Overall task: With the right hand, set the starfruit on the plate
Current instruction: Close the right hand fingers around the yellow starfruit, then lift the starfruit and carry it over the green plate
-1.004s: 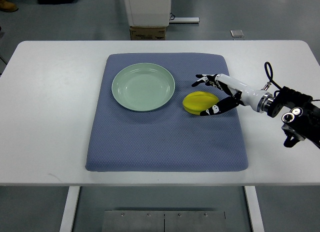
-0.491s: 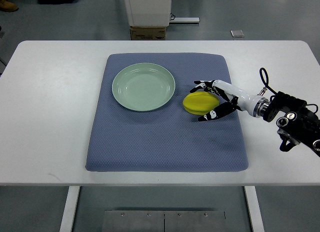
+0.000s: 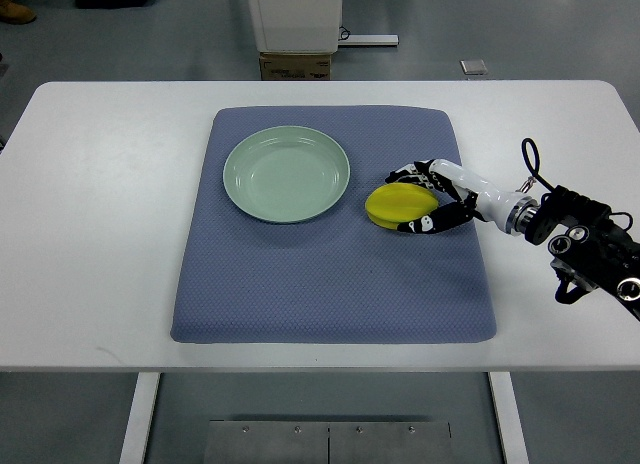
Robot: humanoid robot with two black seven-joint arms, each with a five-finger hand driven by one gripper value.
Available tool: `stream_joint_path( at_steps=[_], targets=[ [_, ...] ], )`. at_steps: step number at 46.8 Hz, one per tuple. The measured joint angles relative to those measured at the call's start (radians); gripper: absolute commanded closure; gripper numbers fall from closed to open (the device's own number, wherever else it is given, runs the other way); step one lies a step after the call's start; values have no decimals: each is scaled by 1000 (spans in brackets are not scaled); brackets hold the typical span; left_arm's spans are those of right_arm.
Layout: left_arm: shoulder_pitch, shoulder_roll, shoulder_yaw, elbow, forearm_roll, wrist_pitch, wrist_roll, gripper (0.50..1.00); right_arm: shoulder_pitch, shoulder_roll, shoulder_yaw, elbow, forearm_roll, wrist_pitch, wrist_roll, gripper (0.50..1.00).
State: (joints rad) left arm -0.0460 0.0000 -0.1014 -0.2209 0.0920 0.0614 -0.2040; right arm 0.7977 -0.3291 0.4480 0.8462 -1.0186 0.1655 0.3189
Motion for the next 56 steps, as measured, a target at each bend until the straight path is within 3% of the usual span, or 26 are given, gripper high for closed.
stream_joint_path(
  at_steps=[8,10,35,44,56],
  targets=[
    [0,0,0,0,0,0,0,500,-2,11,1,-13,0,0,14,906],
    [0,0,0,0,0,0,0,500,-3,11,1,-13,0,0,18,1000],
    [0,0,0,0,0,0,0,500,28,49,43,-15,12,-25,16,1000],
    [0,0,0,0,0,0,0,500,98,61,45,-16,23,-25,-7,1000],
    [0,0,0,0,0,0,0,500,173,169,36,-31,28,-25,-66,1000]
  ],
)
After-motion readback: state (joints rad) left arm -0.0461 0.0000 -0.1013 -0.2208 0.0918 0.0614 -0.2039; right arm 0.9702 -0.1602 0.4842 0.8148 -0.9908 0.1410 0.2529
